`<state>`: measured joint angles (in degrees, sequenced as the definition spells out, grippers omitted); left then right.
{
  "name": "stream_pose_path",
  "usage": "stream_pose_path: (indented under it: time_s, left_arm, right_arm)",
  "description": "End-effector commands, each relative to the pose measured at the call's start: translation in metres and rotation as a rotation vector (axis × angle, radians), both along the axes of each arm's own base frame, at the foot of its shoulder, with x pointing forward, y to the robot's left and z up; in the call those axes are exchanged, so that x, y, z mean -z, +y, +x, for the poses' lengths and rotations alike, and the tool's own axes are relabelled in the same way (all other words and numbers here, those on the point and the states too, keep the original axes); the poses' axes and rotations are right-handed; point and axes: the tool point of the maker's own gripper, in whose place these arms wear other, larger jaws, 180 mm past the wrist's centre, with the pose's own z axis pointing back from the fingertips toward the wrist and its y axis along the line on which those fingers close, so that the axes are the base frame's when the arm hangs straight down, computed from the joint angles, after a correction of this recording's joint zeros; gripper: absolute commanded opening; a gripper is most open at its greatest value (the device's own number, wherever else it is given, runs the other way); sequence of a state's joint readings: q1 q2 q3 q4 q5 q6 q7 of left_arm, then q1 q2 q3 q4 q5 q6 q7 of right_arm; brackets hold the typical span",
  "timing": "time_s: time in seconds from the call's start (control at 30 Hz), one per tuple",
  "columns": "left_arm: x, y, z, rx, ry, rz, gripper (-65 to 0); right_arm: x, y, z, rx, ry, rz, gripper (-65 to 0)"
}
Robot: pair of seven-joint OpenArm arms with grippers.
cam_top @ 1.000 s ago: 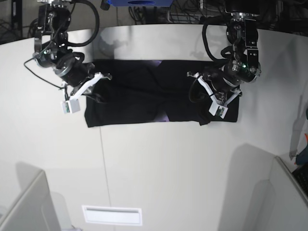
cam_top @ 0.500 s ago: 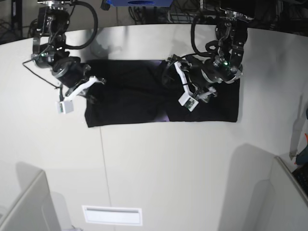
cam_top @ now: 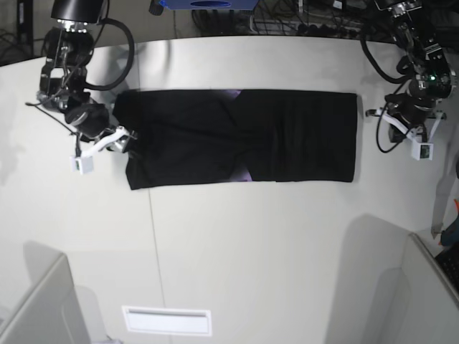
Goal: Fold the T-shirt properly
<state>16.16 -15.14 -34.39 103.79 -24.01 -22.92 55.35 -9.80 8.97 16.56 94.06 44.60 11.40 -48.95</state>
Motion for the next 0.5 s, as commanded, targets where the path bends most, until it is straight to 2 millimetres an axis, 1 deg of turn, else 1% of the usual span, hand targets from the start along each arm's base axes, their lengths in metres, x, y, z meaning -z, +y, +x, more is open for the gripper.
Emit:
stream_pose_path:
  time_s: [0.0,0.1,0.17,0.23,0.33,0.4,0.47]
  left_arm:
    - [-0.002,0.010,0.000,0.014,0.000,0.012,-65.0]
    - [0.014,0.033,-0.014,-0.014,0.049,0.001,-65.0]
    - [0.020,0.041,-0.018,-0.023,0.062,-0.012,-65.0]
    - [0.024,0.041,-0.021,-0.016,0.074,-0.020,-65.0]
    - [0.026,0.039,-0.019,-0.013,0.072,-0.028,-65.0]
    - [0.027,0.035,-0.016,-0.002,0.070,-0.032,-65.0]
    - [0.027,0.021,-0.003,0.039,0.061,-0.041,-65.0]
  right_arm:
    - [-0.010,-0.001,0.010,-0.015,-0.044,0.003,-23.3]
    - [-0.004,0.001,0.017,-0.038,-0.043,0.007,-23.3]
    - [0.006,-0.005,0.019,-0.024,-0.009,0.002,-23.4]
    - [0.017,-0.017,0.018,-0.026,0.024,-0.049,-23.6]
    - [0.027,-0.025,0.016,-0.032,0.057,-0.094,-23.3]
    - [0.029,-0.024,0.014,-0.047,0.060,-0.097,-23.3]
    - [0.032,-0.018,0.006,-0.113,0.082,-0.099,-23.3]
